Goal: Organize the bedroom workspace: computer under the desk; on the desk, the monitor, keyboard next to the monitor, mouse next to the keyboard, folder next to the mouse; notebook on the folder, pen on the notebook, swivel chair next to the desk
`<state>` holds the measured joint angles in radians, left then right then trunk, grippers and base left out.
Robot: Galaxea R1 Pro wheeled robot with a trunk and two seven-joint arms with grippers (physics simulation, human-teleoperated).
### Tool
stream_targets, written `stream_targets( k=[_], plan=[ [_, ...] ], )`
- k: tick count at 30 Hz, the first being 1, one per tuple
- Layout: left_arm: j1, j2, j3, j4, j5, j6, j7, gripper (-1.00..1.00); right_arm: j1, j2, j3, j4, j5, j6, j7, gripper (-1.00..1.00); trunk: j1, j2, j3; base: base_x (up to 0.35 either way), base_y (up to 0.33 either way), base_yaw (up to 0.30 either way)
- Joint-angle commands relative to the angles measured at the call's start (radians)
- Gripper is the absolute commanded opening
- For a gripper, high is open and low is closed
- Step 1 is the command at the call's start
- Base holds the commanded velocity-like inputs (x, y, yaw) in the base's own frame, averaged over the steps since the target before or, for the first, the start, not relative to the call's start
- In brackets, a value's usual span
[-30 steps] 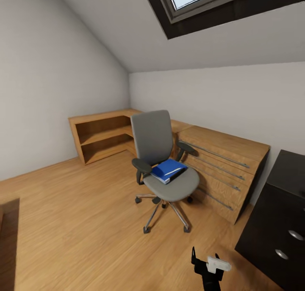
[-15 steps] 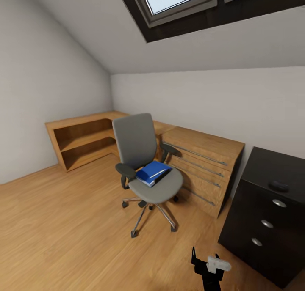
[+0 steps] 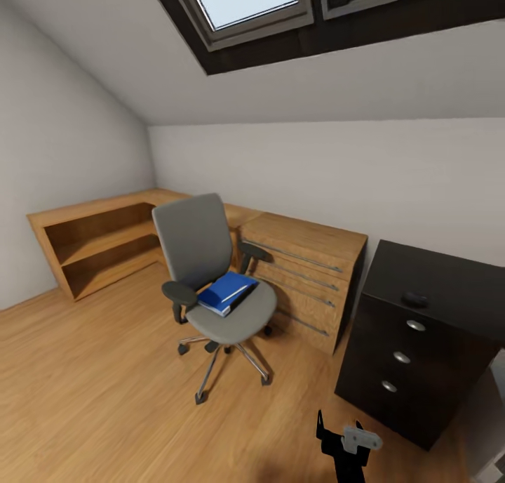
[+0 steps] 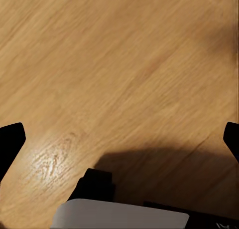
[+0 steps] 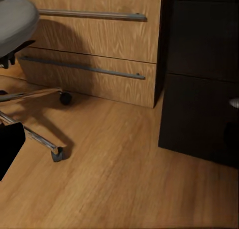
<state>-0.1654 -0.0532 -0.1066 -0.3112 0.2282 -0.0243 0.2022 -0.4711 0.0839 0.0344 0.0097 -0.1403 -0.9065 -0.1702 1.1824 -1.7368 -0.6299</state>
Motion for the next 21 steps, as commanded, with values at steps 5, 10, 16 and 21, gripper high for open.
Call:
stream_targets(
  k=[5, 10, 16, 21],
  plan=[
    [0.0, -0.002, -0.009, 0.0, 0.003, -0.003, 0.006, 1.0, -0.001, 0.0, 0.004, 0.001, -0.009, -0.003, 0.001, 1.0, -0.019, 0.035, 0.015, 0.0, 0.0, -0.266],
    [0.0, -0.003, -0.008, -0.001, -0.012, -0.008, 0.007, 1.0, -0.001, 0.0, 0.004, 0.001, -0.009, -0.003, 0.001, 1.0, -0.039, 0.07, 0.03, 0.0, 0.0, -0.266],
    [0.0, 0.008, -0.005, 0.031, -0.018, -0.127, 0.017, 1.0, 0.0, 0.0, 0.004, 0.001, -0.008, -0.004, 0.001, 1.0, -0.062, 0.112, 0.049, 0.0, 0.0, -0.266],
    [0.0, 0.011, -0.007, 0.092, -0.02, -0.289, 0.019, 1.0, 0.0, 0.001, 0.004, 0.003, -0.007, -0.005, 0.001, 1.0, -0.073, 0.133, 0.059, 0.0, 0.0, -0.266]
  ],
)
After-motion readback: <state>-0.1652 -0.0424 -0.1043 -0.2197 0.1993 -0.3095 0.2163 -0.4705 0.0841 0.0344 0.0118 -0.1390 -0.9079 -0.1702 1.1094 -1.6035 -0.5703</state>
